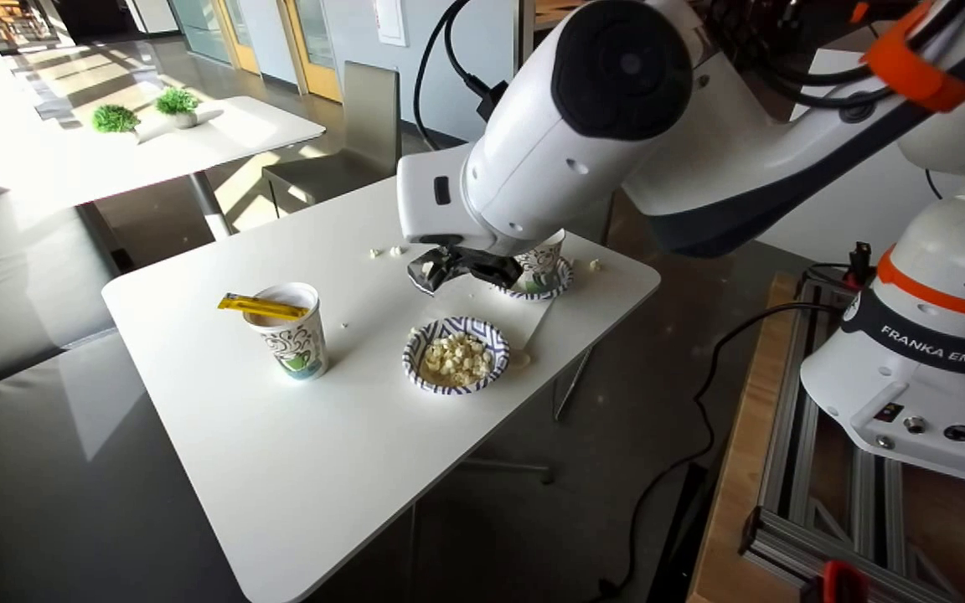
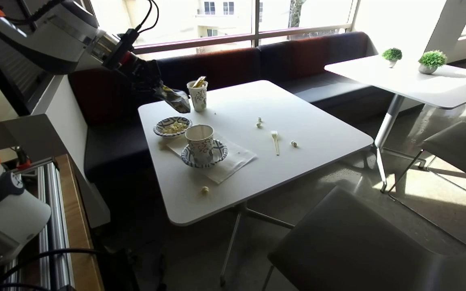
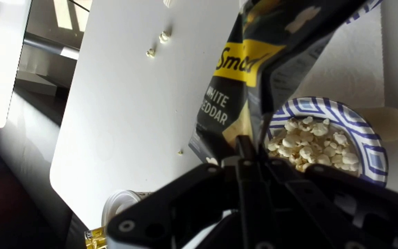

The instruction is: Pour the content in the snack package into the styrofoam cup

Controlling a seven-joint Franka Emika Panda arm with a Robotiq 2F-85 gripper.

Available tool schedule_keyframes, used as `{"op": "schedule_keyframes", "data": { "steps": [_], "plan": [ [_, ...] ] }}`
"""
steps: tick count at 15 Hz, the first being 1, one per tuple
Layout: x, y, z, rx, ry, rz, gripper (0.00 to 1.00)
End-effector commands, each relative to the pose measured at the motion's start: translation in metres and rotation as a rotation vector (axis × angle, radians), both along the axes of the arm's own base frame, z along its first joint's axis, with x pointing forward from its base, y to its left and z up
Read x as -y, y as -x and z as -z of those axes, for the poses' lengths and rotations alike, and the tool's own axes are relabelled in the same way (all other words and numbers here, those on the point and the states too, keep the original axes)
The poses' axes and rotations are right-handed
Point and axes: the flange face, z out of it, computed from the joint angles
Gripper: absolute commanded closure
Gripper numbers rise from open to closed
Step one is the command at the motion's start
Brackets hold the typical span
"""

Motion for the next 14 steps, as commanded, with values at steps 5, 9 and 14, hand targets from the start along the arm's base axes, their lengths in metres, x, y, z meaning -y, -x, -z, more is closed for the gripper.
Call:
{"op": "schedule_keyframes", "data": {
  "steps": [5,9,14],
  "plan": [
    [-0.021,-0.073,0.058,0.063,-0.071,0.132,1.0],
    [-0.023,-0.116,0.08,0.119,-0.106,0.181,1.0],
    [-0.016,-0.159,0.099,0.185,-0.081,0.206,1.0]
  ]
}}
